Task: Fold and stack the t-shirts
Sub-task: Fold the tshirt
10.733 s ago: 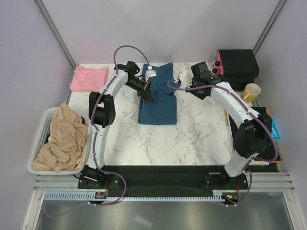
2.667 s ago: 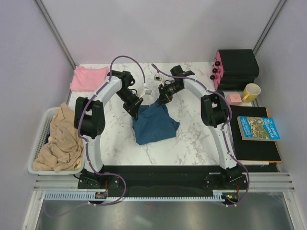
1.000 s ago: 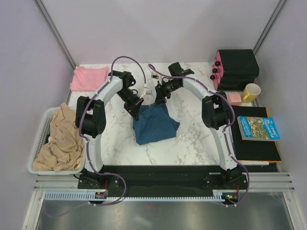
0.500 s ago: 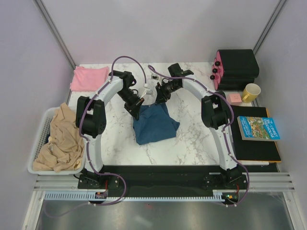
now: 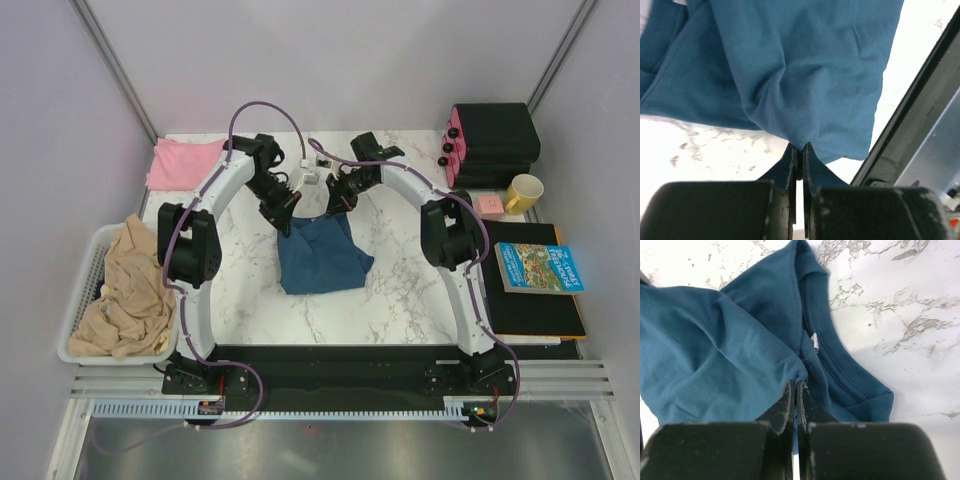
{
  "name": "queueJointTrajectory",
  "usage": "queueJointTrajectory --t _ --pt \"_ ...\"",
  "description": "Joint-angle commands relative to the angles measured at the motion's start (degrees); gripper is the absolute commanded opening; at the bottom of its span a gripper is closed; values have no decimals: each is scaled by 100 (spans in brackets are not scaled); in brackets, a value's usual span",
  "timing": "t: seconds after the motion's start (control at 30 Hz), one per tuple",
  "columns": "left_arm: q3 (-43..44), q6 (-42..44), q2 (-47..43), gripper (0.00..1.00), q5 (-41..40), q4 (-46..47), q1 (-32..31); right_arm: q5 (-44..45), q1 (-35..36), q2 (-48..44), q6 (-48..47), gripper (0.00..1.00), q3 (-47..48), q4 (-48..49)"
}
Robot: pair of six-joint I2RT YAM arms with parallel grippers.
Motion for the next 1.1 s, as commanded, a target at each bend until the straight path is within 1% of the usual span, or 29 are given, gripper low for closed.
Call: queueJointTrajectory --t 0.0,0.17,0.43,0.53,0.6,0.83,1.07 --pt "497 -143 -11 2 -225 -1077 -41 12 12 -683 -70 0 -14 91" --pt "462 -117 60 2 -532 -1016 -33 187 12 -1008 -149 0 -198 91" --pt "506 -205 139 2 -717 -805 -41 626 -15 -1482 -438 0 -716 82" --pt "532 -284 157 3 -831 -612 -41 820 -23 -1588 -553 0 -919 82" --pt "541 -371 183 6 -937 -410 -33 899 -15 -1615 -597 0 -998 73" --pt "585 -539 209 5 -1200 223 -41 1207 -41 -1677 -685 0 -1174 99" --pt "752 -627 376 6 -1201 575 -41 1462 -41 -1738 -667 0 -1201 161"
